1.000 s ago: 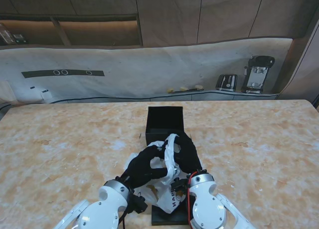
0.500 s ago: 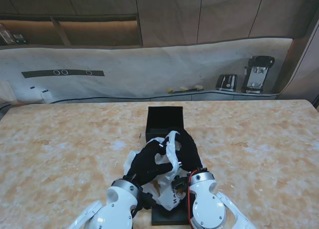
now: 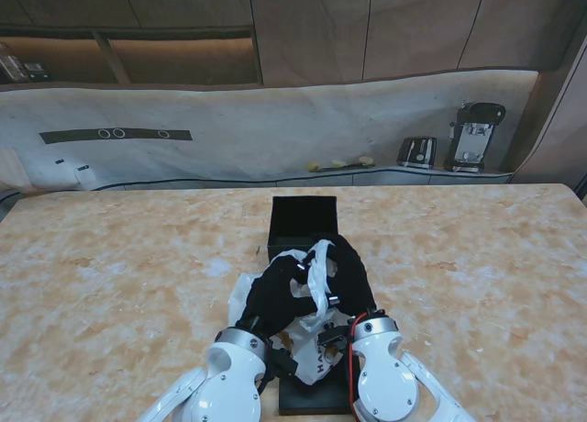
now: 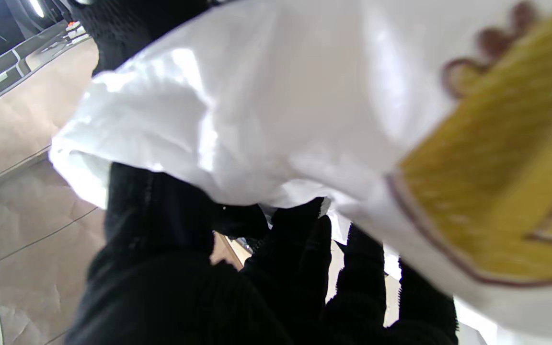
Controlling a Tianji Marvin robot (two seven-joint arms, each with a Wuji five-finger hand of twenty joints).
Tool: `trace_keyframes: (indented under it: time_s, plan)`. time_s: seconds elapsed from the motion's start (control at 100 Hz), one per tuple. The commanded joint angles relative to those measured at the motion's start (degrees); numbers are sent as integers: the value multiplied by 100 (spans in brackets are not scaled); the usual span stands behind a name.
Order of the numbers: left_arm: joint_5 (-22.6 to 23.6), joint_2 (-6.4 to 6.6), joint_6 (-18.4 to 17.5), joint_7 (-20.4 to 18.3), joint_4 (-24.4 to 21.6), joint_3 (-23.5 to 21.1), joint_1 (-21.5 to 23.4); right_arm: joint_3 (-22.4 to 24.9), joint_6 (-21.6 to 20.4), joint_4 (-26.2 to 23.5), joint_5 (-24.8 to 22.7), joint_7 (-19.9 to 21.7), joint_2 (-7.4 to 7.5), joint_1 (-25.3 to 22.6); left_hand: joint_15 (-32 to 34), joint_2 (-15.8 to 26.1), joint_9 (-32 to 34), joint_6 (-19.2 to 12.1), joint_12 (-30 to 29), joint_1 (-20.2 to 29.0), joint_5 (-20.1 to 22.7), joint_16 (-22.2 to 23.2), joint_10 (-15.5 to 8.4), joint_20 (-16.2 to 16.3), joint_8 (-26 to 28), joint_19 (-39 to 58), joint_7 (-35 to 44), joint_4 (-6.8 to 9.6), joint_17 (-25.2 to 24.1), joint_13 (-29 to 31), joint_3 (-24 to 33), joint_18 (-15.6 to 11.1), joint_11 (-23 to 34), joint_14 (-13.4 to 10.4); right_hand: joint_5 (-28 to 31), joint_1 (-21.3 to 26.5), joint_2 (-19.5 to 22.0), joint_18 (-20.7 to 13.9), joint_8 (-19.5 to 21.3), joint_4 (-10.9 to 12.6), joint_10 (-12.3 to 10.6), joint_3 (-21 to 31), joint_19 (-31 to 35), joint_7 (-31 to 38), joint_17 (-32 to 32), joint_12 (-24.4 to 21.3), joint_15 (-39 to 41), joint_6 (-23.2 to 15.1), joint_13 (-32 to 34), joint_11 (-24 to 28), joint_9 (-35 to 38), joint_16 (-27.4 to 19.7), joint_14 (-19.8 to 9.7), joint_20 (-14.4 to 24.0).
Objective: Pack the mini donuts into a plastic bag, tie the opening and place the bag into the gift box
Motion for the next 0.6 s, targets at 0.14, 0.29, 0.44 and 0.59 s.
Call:
trace_keyframes:
  time_s: [0.14, 0.29, 0.44, 0.59]
  plan:
    - [3, -107, 8, 70, -66, -49, -40, -127, -15, -88, 28, 124, -63, -193, 334, -308, 551, -1617, -164, 1191, 468, -98, -221, -254, -494, 742, 391, 308, 35, 464, 3307, -177, 362, 9, 416, -157, -583, -226, 289, -94, -46, -106, 44, 336, -75, 315, 49, -382, -62, 62, -35, 93, -182, 101]
    - [-55, -145, -25, 177, -20, -41, -48, -119, -35, -85, 32, 122, -63, -192, 454, -228, 801, -1677, -161, 1129, 723, -87, -237, -269, -616, 909, 577, 214, 148, 655, 3650, -180, 494, -1, 440, -160, -600, -231, 341, -88, -51, -73, 45, 284, -74, 318, 60, -382, -53, 67, -7, 96, -185, 98]
    - [-100, -174, -103, 289, 10, -68, -30, -106, -18, -99, 51, 132, -60, -209, 596, -21, 1092, -1778, -11, 1204, 941, -72, -381, -263, -772, 1084, 793, 193, 297, 900, 3382, -175, 663, -12, 452, -176, -583, -239, 381, -81, -56, -48, 44, 233, -73, 323, 69, -350, -35, 77, 30, 98, -185, 94]
    - [-119, -183, -227, 363, 31, -103, -17, -99, -21, -128, 88, 141, -59, -237, 865, 169, 1508, -1898, 696, 1197, 674, 40, -445, -268, -310, 1287, 1632, 207, 414, 1083, 3204, -226, 572, -73, 484, -189, -684, -239, 391, 37, -62, 231, 46, 32, -70, 315, 70, -242, -15, 54, 128, 94, -188, 88]
